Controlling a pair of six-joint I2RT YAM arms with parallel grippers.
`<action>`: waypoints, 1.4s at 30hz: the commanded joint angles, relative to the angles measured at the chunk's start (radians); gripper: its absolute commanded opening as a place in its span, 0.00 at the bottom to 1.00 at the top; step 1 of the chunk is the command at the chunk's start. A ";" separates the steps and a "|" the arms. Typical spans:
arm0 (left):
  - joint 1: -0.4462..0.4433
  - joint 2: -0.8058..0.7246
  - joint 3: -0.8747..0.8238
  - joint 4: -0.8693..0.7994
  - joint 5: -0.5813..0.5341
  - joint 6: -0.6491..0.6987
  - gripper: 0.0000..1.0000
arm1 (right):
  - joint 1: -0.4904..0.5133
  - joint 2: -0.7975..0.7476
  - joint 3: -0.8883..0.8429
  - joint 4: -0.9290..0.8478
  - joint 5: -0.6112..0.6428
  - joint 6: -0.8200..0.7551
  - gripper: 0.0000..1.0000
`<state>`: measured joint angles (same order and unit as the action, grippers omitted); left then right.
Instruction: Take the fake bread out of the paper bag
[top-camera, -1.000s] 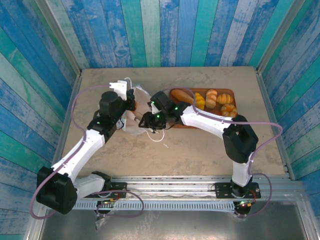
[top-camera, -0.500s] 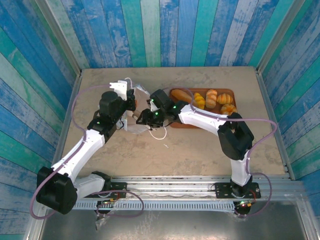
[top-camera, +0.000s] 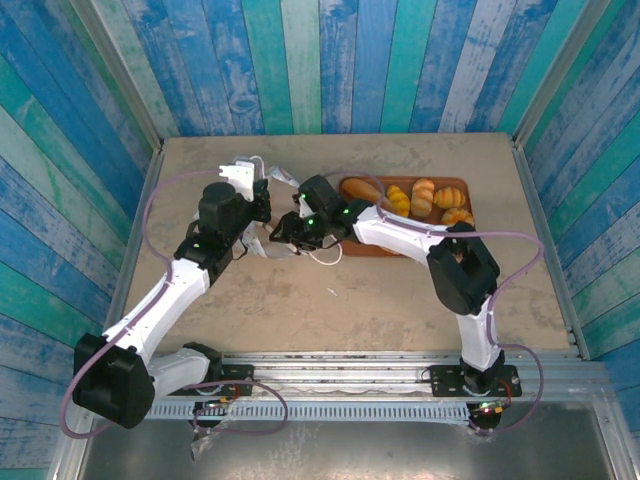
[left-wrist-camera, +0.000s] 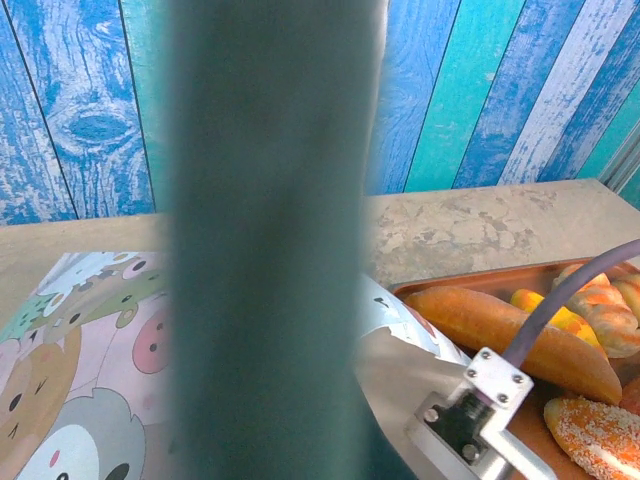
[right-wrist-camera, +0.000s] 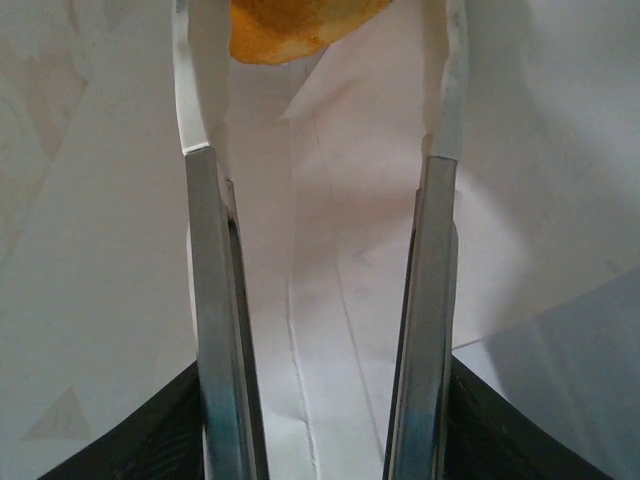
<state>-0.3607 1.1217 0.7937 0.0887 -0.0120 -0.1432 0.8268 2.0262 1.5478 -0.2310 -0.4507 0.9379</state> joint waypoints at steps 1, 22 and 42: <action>0.000 -0.048 0.006 0.025 0.032 0.002 0.00 | -0.005 0.025 0.037 0.008 -0.014 -0.001 0.52; 0.001 -0.002 0.018 -0.003 -0.140 -0.097 0.00 | 0.014 -0.201 -0.043 -0.147 0.176 -0.184 0.30; 0.000 0.091 0.132 -0.112 -0.260 -0.196 0.00 | 0.053 -0.521 -0.195 -0.326 0.353 -0.314 0.27</action>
<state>-0.3614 1.1820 0.8883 0.0097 -0.2420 -0.3157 0.8730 1.5810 1.3632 -0.5320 -0.1688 0.6716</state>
